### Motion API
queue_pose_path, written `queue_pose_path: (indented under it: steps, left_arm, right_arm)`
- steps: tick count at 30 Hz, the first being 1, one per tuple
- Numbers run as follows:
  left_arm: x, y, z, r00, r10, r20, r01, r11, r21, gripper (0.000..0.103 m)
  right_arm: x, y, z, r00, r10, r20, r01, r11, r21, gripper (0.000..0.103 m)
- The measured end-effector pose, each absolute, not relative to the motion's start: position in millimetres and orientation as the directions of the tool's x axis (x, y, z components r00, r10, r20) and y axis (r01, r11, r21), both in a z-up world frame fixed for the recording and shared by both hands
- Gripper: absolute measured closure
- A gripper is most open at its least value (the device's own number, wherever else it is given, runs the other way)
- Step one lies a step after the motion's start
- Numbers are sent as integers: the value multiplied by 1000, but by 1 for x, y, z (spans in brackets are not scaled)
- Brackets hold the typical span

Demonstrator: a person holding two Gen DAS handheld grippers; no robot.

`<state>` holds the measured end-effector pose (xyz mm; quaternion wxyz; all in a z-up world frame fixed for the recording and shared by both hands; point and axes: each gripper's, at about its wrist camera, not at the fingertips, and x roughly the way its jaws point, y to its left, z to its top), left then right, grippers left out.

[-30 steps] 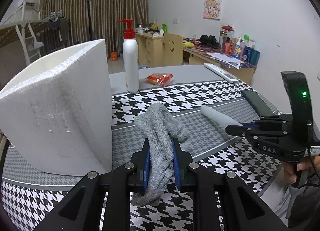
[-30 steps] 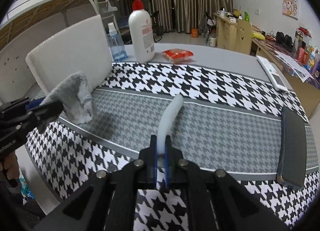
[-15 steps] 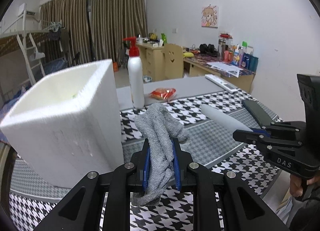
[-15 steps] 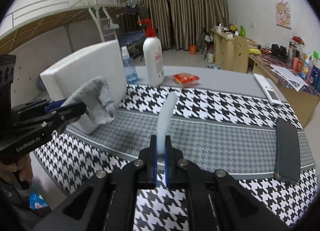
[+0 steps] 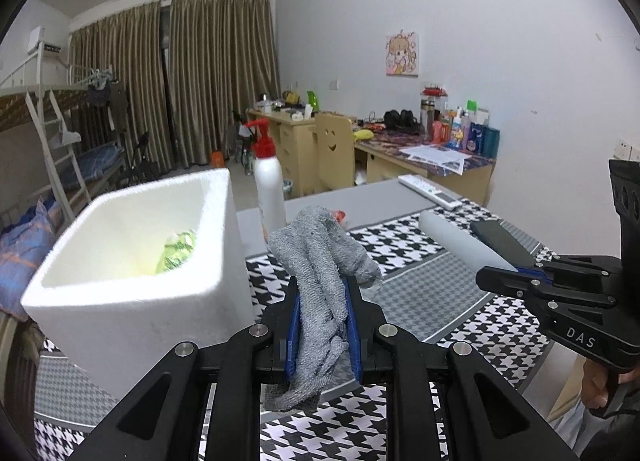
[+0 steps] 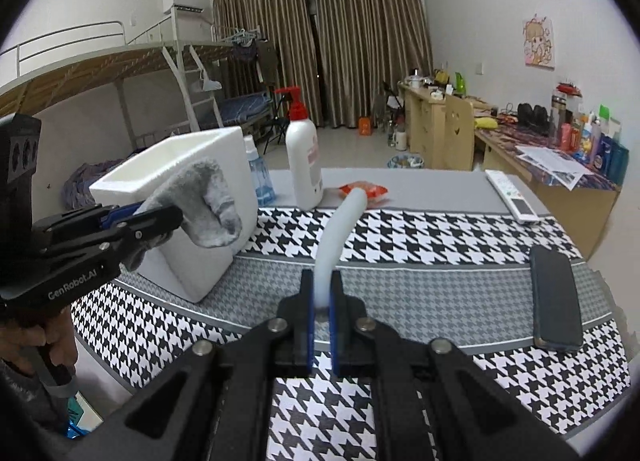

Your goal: Organize soft objects

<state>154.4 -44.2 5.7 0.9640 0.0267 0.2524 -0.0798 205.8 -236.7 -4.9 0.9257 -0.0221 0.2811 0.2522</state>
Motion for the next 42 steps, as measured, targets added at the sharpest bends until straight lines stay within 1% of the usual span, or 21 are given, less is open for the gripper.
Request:
queue_pose_path:
  steps: [14,30,42]
  left_arm:
    - [136,-25,32,902,-104,-418,134,990,41,82]
    - [124,13,53,942,-34,-333,45,999,26,82]
    - [122,28,63,952,24,-304,-13,999,36,82]
  right_arm:
    - [196,-228,18,743,481,-465,-505,859,82,95]
    - [196,-205,34,740,525,-420,-548,833,75,95]
    - [200,-181,48,723,569,-392,-596,801,63,95]
